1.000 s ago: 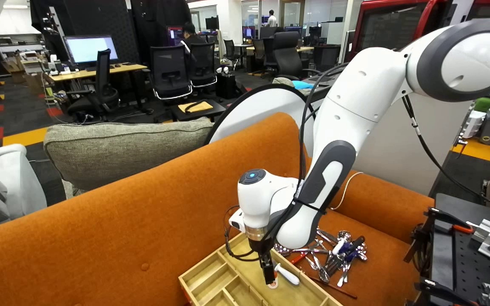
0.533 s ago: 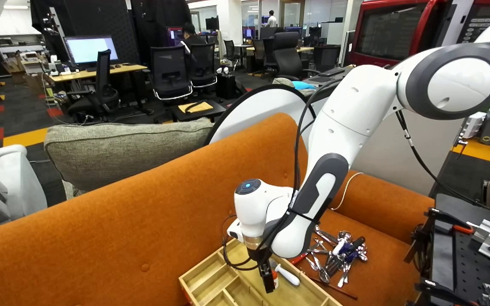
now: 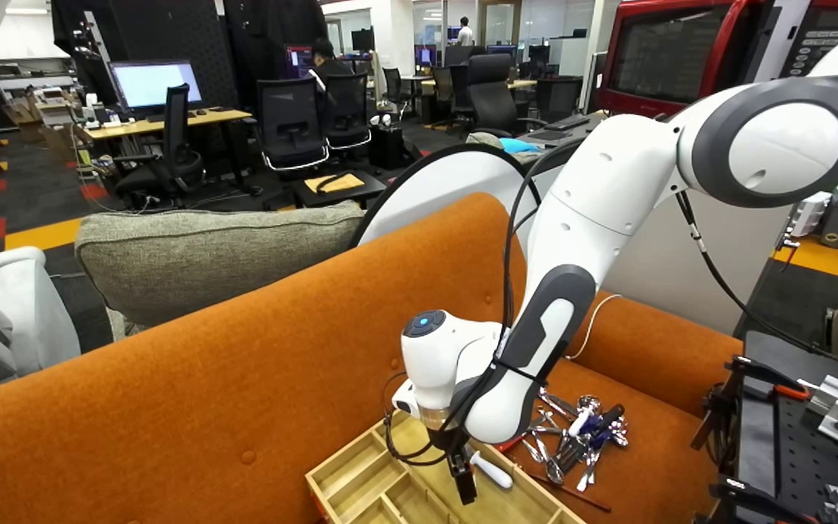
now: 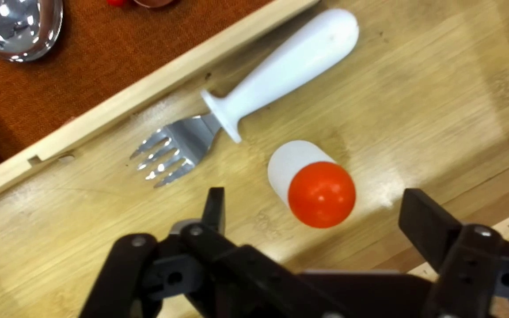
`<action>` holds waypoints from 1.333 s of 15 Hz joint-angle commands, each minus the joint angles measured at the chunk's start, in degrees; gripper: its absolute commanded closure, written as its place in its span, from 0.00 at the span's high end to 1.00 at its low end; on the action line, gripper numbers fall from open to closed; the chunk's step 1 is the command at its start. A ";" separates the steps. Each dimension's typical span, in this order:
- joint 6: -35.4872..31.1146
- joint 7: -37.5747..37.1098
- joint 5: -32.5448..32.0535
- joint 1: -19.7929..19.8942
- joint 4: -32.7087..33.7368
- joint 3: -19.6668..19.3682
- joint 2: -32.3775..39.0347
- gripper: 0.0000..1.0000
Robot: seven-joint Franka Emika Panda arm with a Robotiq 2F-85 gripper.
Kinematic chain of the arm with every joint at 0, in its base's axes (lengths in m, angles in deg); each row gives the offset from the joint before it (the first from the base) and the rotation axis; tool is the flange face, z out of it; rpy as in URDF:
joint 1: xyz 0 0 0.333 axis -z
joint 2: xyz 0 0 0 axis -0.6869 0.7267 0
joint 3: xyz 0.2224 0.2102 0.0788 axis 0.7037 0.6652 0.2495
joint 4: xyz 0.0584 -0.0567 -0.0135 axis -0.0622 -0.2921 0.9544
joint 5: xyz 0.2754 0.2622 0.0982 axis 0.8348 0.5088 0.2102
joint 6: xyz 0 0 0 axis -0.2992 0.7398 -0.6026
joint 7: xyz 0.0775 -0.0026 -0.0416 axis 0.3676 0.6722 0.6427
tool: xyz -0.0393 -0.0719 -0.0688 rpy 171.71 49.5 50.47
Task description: Pick up the small object from the wooden tray and put it on the couch.
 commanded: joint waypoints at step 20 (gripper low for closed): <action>-0.55 0.08 0.94 2.33 -1.50 0.49 -0.68 0.12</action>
